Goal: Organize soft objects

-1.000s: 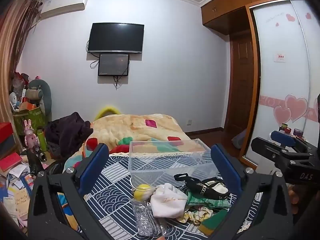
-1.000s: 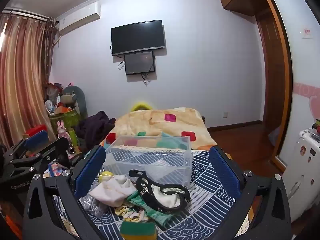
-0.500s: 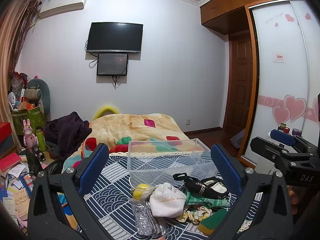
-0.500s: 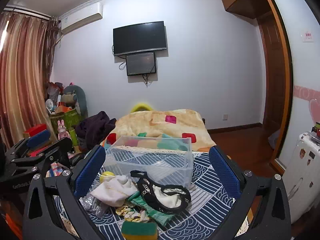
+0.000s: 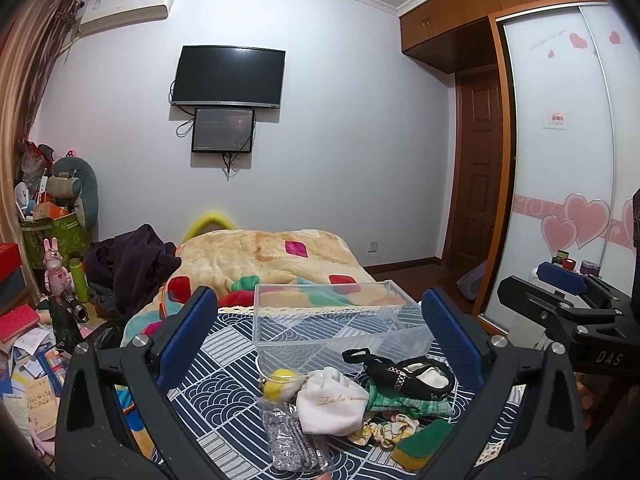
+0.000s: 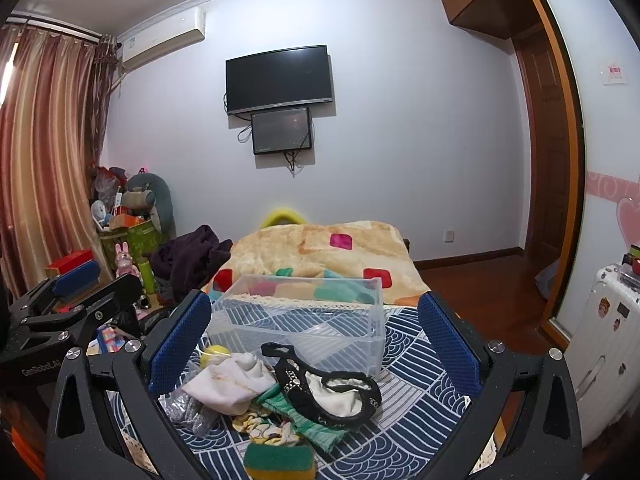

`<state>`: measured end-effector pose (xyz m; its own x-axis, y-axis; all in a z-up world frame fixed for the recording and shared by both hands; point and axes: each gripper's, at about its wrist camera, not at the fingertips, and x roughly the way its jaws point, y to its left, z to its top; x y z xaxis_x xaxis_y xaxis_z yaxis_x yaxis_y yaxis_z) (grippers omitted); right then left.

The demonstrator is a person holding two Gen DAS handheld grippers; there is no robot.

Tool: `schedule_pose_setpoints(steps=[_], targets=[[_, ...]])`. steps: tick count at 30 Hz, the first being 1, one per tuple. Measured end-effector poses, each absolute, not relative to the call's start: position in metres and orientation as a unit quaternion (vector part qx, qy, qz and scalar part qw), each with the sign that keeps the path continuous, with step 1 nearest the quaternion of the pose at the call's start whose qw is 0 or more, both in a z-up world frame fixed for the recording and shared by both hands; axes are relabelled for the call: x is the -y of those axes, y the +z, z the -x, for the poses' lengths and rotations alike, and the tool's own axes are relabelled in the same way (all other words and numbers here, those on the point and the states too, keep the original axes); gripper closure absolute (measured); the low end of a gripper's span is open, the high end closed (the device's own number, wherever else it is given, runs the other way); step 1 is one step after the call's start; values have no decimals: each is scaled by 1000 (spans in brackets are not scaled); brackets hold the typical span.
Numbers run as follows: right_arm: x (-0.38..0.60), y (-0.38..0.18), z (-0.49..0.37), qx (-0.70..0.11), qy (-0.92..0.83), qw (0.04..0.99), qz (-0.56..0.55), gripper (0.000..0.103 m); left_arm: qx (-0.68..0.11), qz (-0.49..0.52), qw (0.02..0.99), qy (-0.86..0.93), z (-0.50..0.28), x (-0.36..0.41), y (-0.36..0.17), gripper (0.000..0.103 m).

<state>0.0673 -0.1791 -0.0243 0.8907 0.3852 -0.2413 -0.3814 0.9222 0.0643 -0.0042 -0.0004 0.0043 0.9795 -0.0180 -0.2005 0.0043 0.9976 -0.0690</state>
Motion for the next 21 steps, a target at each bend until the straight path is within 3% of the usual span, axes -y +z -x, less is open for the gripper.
schedule_pose_setpoints(steps=[21], targets=[[177,-23,-64,-120,196,973,-5,0,-102,33,994,-7,5,1,6,0]])
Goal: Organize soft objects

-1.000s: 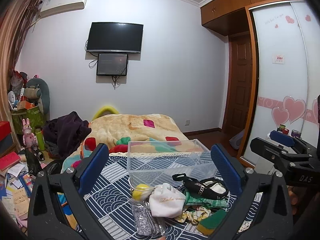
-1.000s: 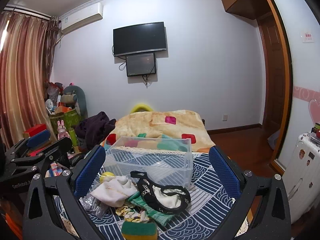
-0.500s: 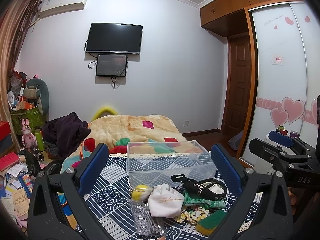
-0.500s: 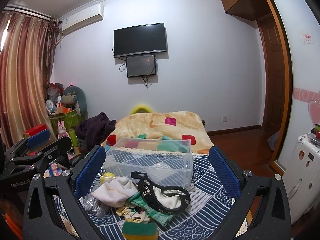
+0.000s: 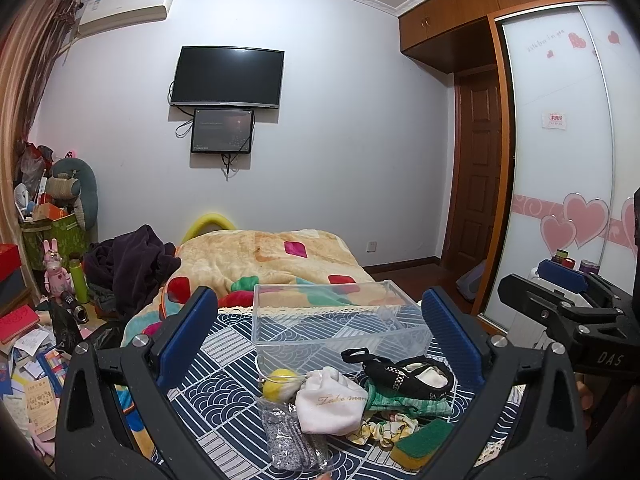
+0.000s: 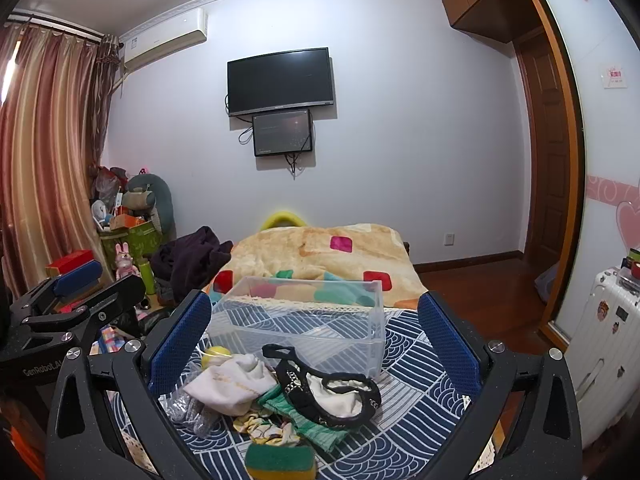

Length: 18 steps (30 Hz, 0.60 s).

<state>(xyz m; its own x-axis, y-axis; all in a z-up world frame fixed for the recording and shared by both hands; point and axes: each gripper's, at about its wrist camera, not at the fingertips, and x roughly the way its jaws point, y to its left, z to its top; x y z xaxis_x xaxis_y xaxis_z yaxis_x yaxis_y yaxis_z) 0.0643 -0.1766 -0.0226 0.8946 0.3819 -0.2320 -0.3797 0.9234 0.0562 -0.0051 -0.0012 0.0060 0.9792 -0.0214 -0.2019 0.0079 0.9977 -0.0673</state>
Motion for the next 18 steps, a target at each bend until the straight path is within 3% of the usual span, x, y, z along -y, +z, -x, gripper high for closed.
schedule_pose_setpoints(steps=[18], targets=[[177,-23,-63,-118,196,974,-6,0,-102,37,994,-11,5,3,7,0]])
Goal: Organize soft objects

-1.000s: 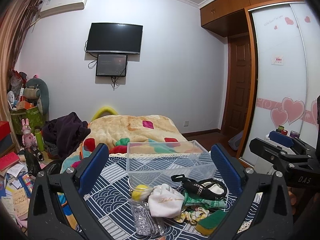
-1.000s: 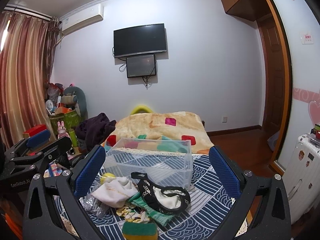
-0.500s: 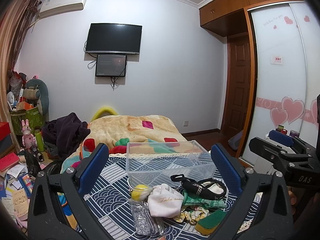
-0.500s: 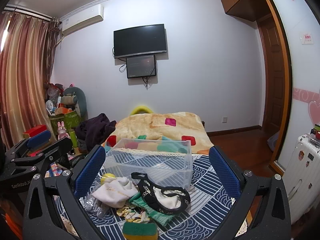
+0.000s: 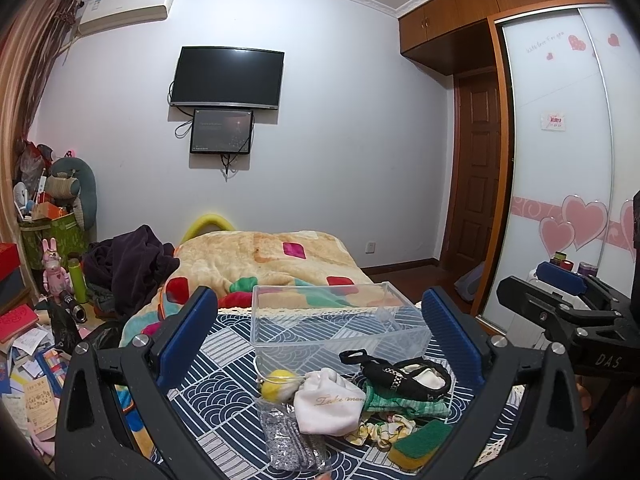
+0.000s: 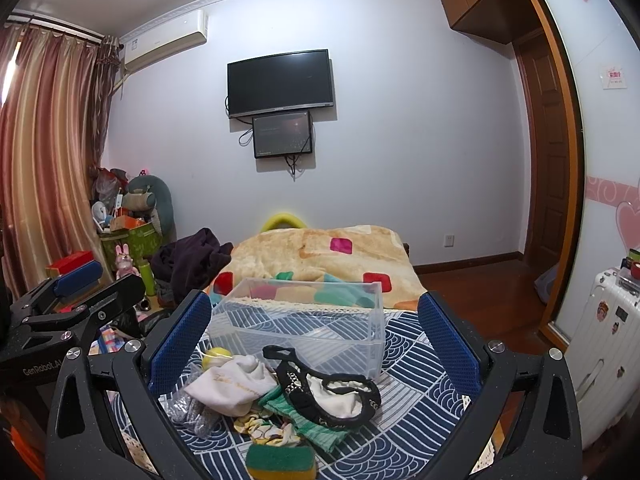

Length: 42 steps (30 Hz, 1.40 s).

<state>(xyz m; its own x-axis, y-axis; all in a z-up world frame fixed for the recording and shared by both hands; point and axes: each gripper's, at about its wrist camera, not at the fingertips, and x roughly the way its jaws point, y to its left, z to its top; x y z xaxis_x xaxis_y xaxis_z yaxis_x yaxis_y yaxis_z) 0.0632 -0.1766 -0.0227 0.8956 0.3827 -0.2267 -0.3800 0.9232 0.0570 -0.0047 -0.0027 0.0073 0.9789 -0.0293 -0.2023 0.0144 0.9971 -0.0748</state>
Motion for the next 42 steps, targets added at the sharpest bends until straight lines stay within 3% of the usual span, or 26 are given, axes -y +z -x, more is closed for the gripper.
schedule_pose_setpoints(steps=[16,27,33,42], targets=[[176,-23,-61,-113,195,974,-1,0,-122,44,991,-22,-1,1,0,0],[172,-72,-85,-207,201,957,17,0,-248,69,966,-31,-26,-14,-61,0],[166,-100,-87,-266,222,938,25,3,-316,72,946,-21,-36,-20,-101,19],[163,-131,-88,-335,249,908,23,7,-366,79,927,-17,-43,-26,-133,21]])
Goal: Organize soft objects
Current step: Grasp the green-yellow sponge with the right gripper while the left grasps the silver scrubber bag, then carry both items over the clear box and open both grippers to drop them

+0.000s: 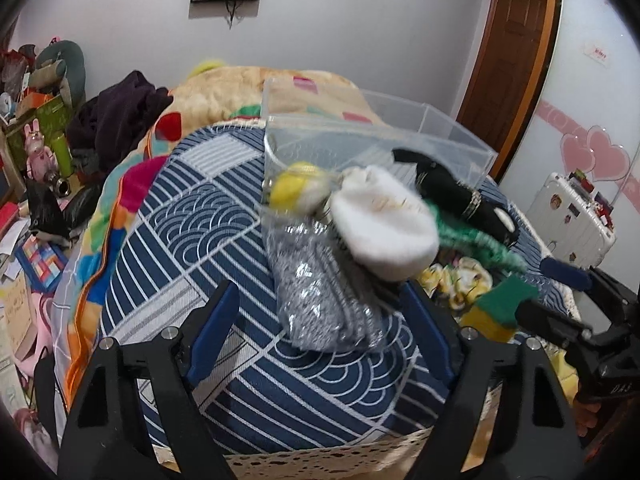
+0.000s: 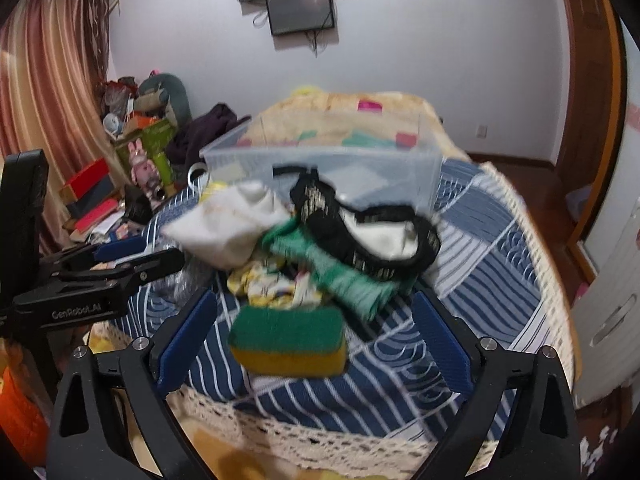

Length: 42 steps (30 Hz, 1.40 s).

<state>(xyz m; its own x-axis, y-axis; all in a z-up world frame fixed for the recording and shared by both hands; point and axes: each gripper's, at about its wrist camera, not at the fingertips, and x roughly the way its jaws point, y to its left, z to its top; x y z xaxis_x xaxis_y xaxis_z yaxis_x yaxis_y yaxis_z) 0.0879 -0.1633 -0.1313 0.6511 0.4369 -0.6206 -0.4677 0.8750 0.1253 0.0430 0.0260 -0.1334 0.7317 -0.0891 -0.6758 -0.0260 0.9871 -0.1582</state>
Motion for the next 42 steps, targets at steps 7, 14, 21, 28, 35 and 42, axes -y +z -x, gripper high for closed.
schedule_pose_setpoints(steps=[7,14,21,28,35,42], targets=[[160,-155,-96,-388,286,876,2,33,-380,73,922,-5,-49,-26,-148,36],[160,-143,-87,-354,267,896,22,46,-367,44,929,-30,-43,-15,-138,74],[173,-119,-81,-309,252,917,15,46,-352,38,935,-25,-20,-17,-122,78],[173,-94,-84,-261,234,937,10,46,-308,37,951,-18,-13,-23,-94,78],[178,-70,-101,-220,205,954,-13,46,-255,37,966,-19,-27,-29,-58,78],[171,-46,-120,-178,190,966,-14,46,-207,25,978,-8,-57,-29,-31,78]])
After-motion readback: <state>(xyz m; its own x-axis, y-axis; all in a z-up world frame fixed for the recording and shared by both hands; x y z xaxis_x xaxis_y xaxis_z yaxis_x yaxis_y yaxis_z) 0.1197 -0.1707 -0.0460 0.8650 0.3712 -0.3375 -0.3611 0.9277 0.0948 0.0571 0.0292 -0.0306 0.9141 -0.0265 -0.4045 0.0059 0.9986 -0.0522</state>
